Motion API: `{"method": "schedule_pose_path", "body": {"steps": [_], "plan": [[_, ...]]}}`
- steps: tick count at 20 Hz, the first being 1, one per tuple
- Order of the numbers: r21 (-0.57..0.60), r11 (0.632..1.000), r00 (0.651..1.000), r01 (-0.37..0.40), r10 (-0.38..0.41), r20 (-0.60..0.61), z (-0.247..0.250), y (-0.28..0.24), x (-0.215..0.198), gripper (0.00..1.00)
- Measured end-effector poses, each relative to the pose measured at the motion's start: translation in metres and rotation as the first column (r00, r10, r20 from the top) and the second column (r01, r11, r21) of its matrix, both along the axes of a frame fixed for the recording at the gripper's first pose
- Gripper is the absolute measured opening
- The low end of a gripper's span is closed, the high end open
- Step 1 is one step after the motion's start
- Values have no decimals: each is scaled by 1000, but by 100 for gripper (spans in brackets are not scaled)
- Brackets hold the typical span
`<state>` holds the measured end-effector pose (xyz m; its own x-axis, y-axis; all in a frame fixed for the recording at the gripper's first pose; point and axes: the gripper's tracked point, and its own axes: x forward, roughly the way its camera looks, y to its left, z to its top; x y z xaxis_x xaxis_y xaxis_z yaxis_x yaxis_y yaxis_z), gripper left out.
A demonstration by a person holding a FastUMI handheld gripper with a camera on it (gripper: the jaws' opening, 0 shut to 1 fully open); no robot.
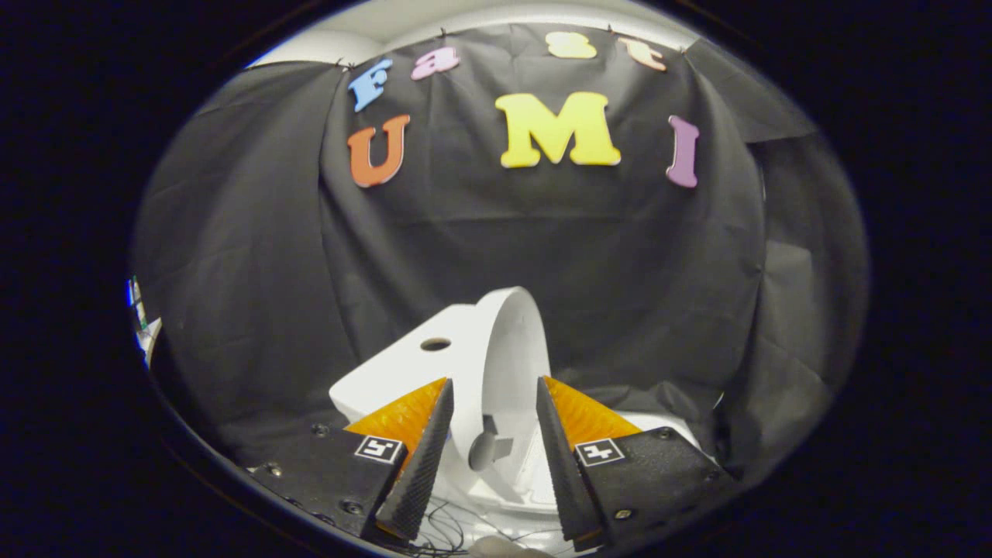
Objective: Open the toilet lid.
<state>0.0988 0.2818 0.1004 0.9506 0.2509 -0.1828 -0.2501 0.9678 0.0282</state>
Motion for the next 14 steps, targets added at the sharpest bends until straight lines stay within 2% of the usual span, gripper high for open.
{"method": "schedule_pose_path", "body": {"steps": [1,4,8,12,14], "plan": [[11,1000,999,-9,9,44,17,-5,-5,68],[46,999,988,19,-26,151,53,-44,-15,100],[49,995,967,82,-92,237,76,-98,-30,100],[64,994,950,88,-103,293,76,-144,-52,100],[62,990,941,128,-141,308,67,-172,-62,100]]}}
